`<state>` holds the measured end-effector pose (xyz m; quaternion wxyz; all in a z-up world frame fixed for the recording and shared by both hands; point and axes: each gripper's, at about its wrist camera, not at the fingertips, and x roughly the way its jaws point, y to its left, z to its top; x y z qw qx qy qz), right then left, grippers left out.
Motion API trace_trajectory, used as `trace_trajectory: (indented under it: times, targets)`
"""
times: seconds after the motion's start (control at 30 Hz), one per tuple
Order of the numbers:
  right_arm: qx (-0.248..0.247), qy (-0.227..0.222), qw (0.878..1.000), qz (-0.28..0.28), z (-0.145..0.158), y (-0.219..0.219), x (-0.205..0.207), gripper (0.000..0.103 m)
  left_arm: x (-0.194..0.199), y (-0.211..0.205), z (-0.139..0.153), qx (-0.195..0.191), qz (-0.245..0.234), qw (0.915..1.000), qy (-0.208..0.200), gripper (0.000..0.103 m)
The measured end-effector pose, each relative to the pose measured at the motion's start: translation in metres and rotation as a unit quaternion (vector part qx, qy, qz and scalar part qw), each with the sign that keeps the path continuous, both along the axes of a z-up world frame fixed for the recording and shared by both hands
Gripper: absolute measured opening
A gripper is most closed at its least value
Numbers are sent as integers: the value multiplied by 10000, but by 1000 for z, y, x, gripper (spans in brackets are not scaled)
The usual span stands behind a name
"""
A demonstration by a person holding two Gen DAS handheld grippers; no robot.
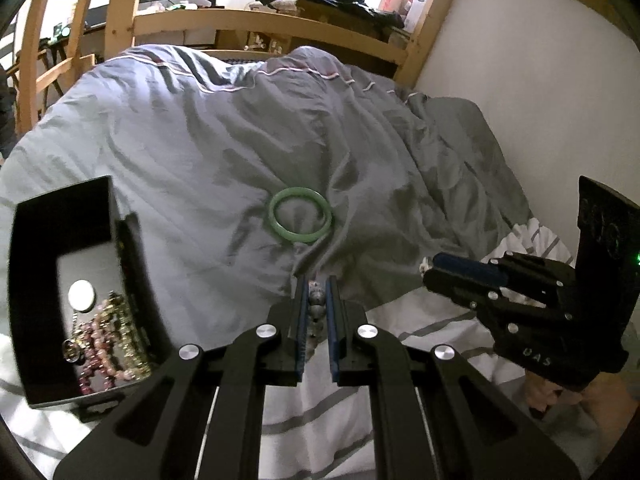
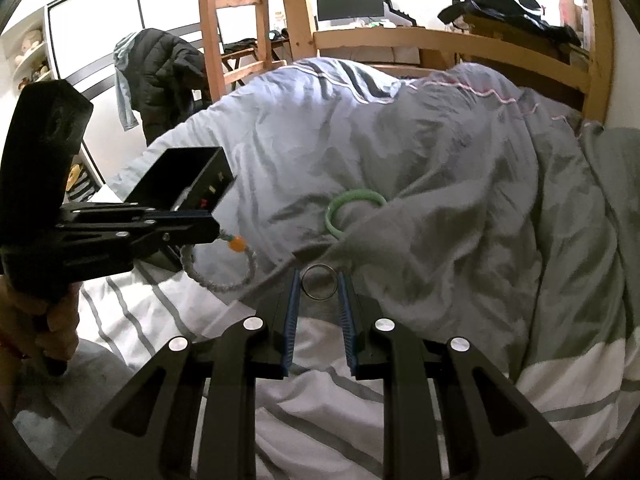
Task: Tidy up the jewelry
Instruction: 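Lower both held pieces into the black box and open both tools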
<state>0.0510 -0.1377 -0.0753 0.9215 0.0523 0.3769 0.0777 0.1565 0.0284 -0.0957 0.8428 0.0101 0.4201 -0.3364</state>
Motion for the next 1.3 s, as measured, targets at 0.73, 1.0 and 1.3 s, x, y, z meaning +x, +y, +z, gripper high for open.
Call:
trace_trajectory:
  times: [0.73,1.0,1.3]
  targets:
    - [-233,-219,9982,511,31,68,22,20,16,89,48,-148,923,9950,-357,8]
    - [-252,-256,9965,757,33,98,43,20,26,116,49,41,1310,9906,-395,8]
    - [-265,-212,9935,1088,28,143,65,20,37,135,35,353,1614,9859,-262,8]
